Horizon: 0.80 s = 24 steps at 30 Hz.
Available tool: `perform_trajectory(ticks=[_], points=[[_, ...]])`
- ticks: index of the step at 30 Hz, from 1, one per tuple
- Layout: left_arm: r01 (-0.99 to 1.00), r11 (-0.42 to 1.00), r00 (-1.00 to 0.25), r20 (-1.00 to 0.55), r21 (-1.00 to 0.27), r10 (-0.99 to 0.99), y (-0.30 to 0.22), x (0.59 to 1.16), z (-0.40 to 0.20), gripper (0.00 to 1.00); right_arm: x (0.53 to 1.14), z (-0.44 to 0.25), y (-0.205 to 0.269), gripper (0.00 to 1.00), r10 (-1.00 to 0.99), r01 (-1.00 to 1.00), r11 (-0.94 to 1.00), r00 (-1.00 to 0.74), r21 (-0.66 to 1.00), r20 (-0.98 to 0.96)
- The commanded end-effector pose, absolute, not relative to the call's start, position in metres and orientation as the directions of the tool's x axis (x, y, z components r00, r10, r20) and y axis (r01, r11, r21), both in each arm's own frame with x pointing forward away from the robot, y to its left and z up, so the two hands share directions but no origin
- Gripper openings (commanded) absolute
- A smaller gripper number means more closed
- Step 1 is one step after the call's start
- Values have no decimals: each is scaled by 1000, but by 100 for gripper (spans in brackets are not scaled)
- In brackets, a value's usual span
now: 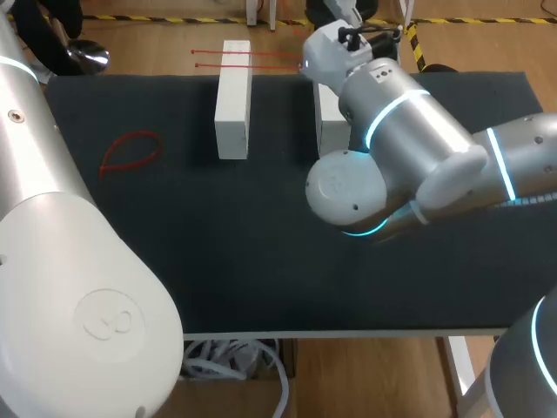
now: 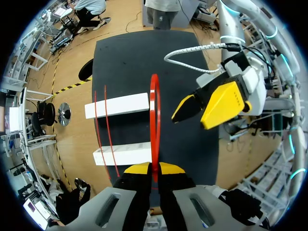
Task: Grab the tape and strap the tape.
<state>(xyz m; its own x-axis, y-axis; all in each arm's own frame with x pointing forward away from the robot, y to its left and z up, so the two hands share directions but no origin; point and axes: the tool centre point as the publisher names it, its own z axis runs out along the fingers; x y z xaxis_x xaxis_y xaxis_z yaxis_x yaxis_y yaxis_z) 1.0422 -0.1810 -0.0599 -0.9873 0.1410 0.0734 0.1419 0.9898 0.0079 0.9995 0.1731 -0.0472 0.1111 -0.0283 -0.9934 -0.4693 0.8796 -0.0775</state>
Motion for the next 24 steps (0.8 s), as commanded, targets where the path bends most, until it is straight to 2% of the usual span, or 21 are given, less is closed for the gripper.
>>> perform_trajectory(ticks=[1, 7, 8, 9, 10, 24], points=[[141, 990, -987, 77, 14, 140, -182, 1043, -58, 0, 993, -45, 159, 42, -35, -488, 870, 97, -78, -995], [141, 990, -987, 77, 14, 140, -182, 1043, -58, 0, 988, -50, 150, 45, -32, -486, 871, 82, -68, -996], [141, 990, -987, 77, 14, 140, -182, 1043, -58, 0, 988, -50, 149, 48, -26, -491, 869, 78, -62, -997], [141, 990, -987, 77, 14, 140, -182, 1043, -58, 0, 987, -50, 148, 77, -24, -498, 865, 76, -59, -997], [141, 990, -987, 77, 14, 140, -182, 1043, -58, 0, 986, -51, 148, 100, -21, -517, 854, 66, -52, -998], [141, 990, -987, 77, 14, 140, -182, 1043, -58, 0, 986, -51, 148, 100, -21, -517, 854, 66, -52, -998]])
